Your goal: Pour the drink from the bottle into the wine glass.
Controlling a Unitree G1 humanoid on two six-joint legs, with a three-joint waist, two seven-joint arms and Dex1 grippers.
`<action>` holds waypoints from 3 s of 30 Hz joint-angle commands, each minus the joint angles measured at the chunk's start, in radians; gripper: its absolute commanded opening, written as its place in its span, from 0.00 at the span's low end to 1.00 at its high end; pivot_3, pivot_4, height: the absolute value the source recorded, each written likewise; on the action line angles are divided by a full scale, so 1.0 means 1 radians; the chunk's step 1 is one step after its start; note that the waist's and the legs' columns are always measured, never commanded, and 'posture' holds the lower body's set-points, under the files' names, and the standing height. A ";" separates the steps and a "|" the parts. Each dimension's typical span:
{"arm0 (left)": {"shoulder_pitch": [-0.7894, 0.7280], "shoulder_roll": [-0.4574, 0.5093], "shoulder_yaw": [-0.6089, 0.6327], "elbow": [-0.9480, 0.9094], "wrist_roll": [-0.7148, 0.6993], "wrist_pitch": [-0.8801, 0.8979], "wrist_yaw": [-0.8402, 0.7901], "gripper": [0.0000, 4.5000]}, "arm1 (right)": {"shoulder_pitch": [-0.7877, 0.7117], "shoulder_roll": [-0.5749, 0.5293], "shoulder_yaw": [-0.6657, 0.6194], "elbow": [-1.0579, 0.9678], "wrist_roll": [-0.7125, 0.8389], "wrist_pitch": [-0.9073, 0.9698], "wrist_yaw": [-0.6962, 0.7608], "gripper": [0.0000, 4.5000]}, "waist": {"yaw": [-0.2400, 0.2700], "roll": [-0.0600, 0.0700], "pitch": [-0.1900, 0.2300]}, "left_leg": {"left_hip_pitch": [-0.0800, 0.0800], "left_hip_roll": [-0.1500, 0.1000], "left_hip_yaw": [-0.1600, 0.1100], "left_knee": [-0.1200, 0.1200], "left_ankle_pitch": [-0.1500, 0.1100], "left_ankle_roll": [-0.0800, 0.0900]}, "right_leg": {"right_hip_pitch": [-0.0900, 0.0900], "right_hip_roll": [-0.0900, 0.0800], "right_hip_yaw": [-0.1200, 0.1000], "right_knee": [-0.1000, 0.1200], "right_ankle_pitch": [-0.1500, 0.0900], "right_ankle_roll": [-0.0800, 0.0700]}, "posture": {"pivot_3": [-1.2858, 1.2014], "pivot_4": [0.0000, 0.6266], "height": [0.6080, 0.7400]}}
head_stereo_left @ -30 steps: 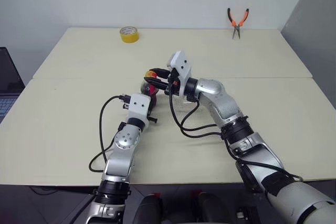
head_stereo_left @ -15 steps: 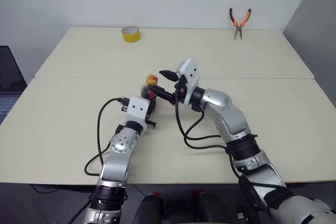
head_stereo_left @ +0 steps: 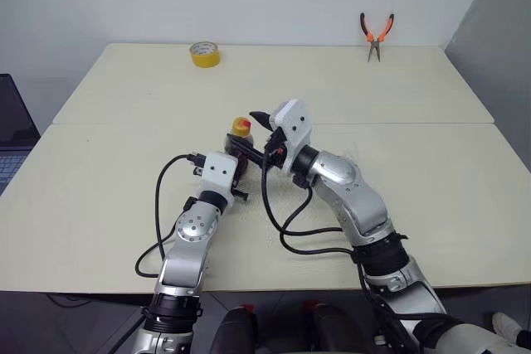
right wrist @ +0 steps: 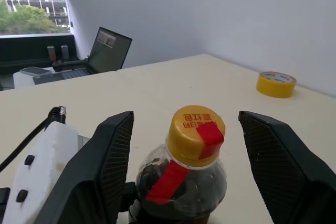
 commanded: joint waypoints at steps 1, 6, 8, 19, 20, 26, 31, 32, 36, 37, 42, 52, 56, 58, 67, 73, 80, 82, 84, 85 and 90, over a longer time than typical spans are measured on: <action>-0.012 0.001 0.006 -0.047 -0.007 -0.025 0.000 0.18 | -0.024 0.025 -0.004 0.000 -0.034 -0.025 -0.057 0.76 | 0.000 0.000 0.000 | 0.000 0.000 0.000 0.000 0.000 0.000 | 0.000 0.000 0.000 0.000 0.000 0.000 | 0.52 0.24 1.00; -0.010 0.002 0.006 -0.043 -0.008 -0.029 -0.001 0.18 | -0.031 0.032 -0.016 0.014 -0.036 -0.023 -0.070 0.76 | 0.000 0.000 0.000 | 0.000 0.000 0.000 0.000 0.000 0.000 | 0.000 0.000 0.000 0.000 0.000 0.000 | 0.52 0.24 1.00; -0.010 0.002 0.006 -0.040 -0.009 -0.031 -0.001 0.18 | -0.036 0.034 -0.026 0.022 -0.036 -0.020 -0.082 0.76 | 0.000 0.000 0.000 | 0.000 0.000 0.000 0.000 0.000 0.000 | 0.000 0.000 0.000 0.000 0.000 0.000 | 0.52 0.24 1.00; -0.006 -0.001 0.008 -0.034 -0.010 -0.038 0.004 0.17 | 0.014 0.000 -0.089 -0.019 0.012 0.040 -0.090 0.76 | 0.000 0.000 0.000 | 0.000 0.000 0.000 0.000 0.000 0.000 | 0.000 0.000 0.000 0.000 0.000 0.000 | 0.52 0.24 1.00; -0.007 0.000 0.008 -0.033 -0.010 -0.038 0.005 0.17 | 0.019 -0.006 -0.096 -0.024 0.016 0.046 -0.093 0.76 | 0.000 0.000 0.000 | 0.000 0.000 0.000 0.000 0.000 0.000 | 0.000 0.000 0.000 0.000 0.000 0.000 | 0.52 0.24 1.00; -0.007 0.004 0.011 -0.030 -0.014 -0.041 0.009 0.17 | 0.046 -0.041 -0.122 -0.058 0.036 0.068 -0.105 0.76 | 0.000 0.000 0.000 | 0.000 0.000 0.000 0.000 0.000 0.000 | 0.000 0.000 0.000 0.000 0.000 0.000 | 0.52 0.24 1.00; -0.010 0.005 0.013 -0.028 -0.017 -0.040 0.014 0.17 | 0.083 -0.090 -0.159 -0.105 0.055 0.093 -0.106 0.76 | 0.000 0.000 0.000 | 0.000 0.000 0.000 0.000 0.000 0.000 | 0.000 0.000 0.000 0.000 0.000 0.000 | 0.52 0.24 1.00; -0.011 0.005 0.013 -0.027 -0.018 -0.041 0.014 0.17 | 0.088 -0.096 -0.159 -0.113 0.059 0.098 -0.106 0.76 | 0.001 0.000 0.000 | -0.001 0.000 0.000 0.000 0.000 0.000 | 0.000 0.000 0.000 0.000 0.000 0.000 | 0.52 0.24 1.00; -0.014 0.003 0.019 -0.024 -0.017 -0.042 0.013 0.17 | 0.111 -0.115 -0.148 -0.152 0.075 0.127 -0.092 0.76 | 0.001 0.000 0.000 | -0.001 0.000 0.000 0.000 0.000 0.000 | 0.000 0.000 0.000 0.000 0.000 0.000 | 0.52 0.24 1.00; -0.015 0.001 0.020 -0.023 -0.016 -0.042 0.012 0.17 | 0.116 -0.116 -0.144 -0.163 0.076 0.134 -0.090 0.76 | -0.002 0.000 0.000 | 0.000 0.000 0.000 0.000 0.000 0.000 | 0.000 0.000 0.000 0.000 0.000 0.000 | 0.52 0.24 1.00; -0.016 -0.002 0.022 -0.022 -0.014 -0.042 0.010 0.17 | 0.112 -0.104 -0.106 -0.240 0.093 0.173 -0.074 0.76 | -0.004 0.000 0.000 | 0.000 0.000 0.000 0.000 0.000 0.000 | 0.000 0.001 0.000 0.000 0.000 0.000 | 0.52 0.24 1.00; -0.023 -0.005 0.012 -0.017 -0.012 -0.042 0.004 0.17 | -0.028 0.001 0.015 -0.138 0.012 0.127 -0.103 0.76 | -0.002 0.000 0.000 | 0.000 0.000 0.000 0.000 0.000 0.000 | 0.000 0.001 0.000 0.000 0.000 0.000 | 0.52 0.24 1.00; -0.026 -0.006 0.010 -0.016 -0.010 -0.043 0.003 0.17 | -0.072 0.028 0.018 -0.070 -0.007 0.088 -0.103 0.76 | 0.001 0.000 0.000 | -0.001 0.000 0.000 0.001 0.000 0.000 | 0.000 0.000 0.000 0.000 0.000 0.000 | 0.52 0.24 1.00; -0.028 -0.007 0.009 -0.013 -0.009 -0.044 0.003 0.17 | -0.090 0.036 0.023 -0.037 -0.017 0.069 -0.095 0.76 | 0.001 0.000 0.000 | -0.001 0.000 0.000 0.001 0.000 0.000 | 0.000 0.000 0.000 0.000 0.000 0.000 | 0.52 0.24 1.00; -0.028 -0.009 0.007 -0.015 -0.007 -0.044 0.005 0.17 | -0.110 0.020 0.010 0.050 -0.061 0.009 -0.084 0.76 | 0.000 0.000 0.000 | -0.001 0.000 0.000 0.000 0.000 0.000 | 0.000 0.000 0.000 0.000 0.000 0.000 | 0.52 0.24 1.00; -0.032 -0.008 0.006 -0.015 -0.007 -0.043 0.003 0.17 | -0.095 0.008 -0.009 0.052 -0.071 0.014 -0.108 0.76 | 0.000 0.000 0.000 | -0.001 0.000 0.000 0.000 0.000 0.000 | 0.000 0.000 0.000 0.000 0.000 0.000 | 0.52 0.24 1.00; -0.031 -0.007 0.007 -0.019 -0.007 -0.040 0.004 0.17 | -0.046 -0.001 -0.052 -0.002 -0.029 0.058 -0.109 0.76 | 0.000 0.000 0.000 | -0.001 0.000 0.000 0.000 0.000 0.000 | 0.000 0.000 0.000 0.000 0.000 0.000 | 0.52 0.24 1.00; -0.030 -0.006 0.007 -0.020 -0.009 -0.039 0.005 0.17 | -0.035 -0.007 -0.059 -0.013 -0.026 0.067 -0.109 0.76 | 0.000 0.000 0.000 | -0.001 0.000 0.000 0.000 0.000 0.000 | 0.000 0.000 0.000 0.000 0.000 0.000 | 0.52 0.24 1.00; -0.030 -0.005 0.009 -0.019 -0.011 -0.040 0.006 0.17 | -0.019 -0.017 -0.071 -0.033 -0.015 0.082 -0.107 0.76 | 0.000 0.000 0.000 | -0.001 0.000 0.000 0.000 0.000 0.000 | 0.000 0.000 0.000 0.000 0.000 0.000 | 0.52 0.24 1.00; -0.030 -0.004 0.009 -0.019 -0.011 -0.040 0.006 0.17 | -0.013 -0.021 -0.075 -0.042 -0.012 0.088 -0.106 0.76 | 0.000 0.000 0.000 | -0.001 0.000 0.000 0.000 0.000 0.000 | 0.000 0.000 0.000 0.000 0.000 0.000 | 0.52 0.24 1.00; -0.028 -0.003 0.012 -0.017 -0.013 -0.042 0.007 0.17 | 0.026 -0.059 -0.096 -0.092 0.006 0.120 -0.106 0.76 | 0.000 0.000 0.000 | -0.001 0.000 0.000 0.000 0.000 0.000 | 0.000 0.000 0.000 0.000 0.000 0.000 | 0.52 0.24 1.00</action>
